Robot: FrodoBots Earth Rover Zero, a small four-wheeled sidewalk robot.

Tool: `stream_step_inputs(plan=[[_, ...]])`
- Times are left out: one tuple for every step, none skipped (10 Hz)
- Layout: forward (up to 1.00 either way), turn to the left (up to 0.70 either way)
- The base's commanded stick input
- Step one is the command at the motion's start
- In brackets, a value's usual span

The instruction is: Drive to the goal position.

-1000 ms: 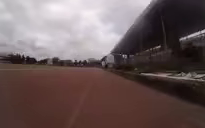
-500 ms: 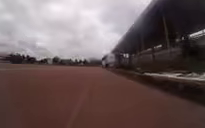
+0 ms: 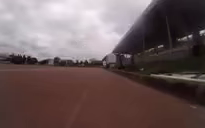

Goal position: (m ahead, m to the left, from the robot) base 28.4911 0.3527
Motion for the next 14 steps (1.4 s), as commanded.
stream_step_inputs(plan=[[0.85,0.14],[0.85,0.20],[0.85,0.24],[0.85,0.12],[0.85,0.00],[0.85,0.00],[0.85,0.00],[0.85,0.00],[0.85,0.00],[0.85,0.00],[0.85,0.00],[0.85,0.00],[0.85,0.00],[0.85,0.00]])
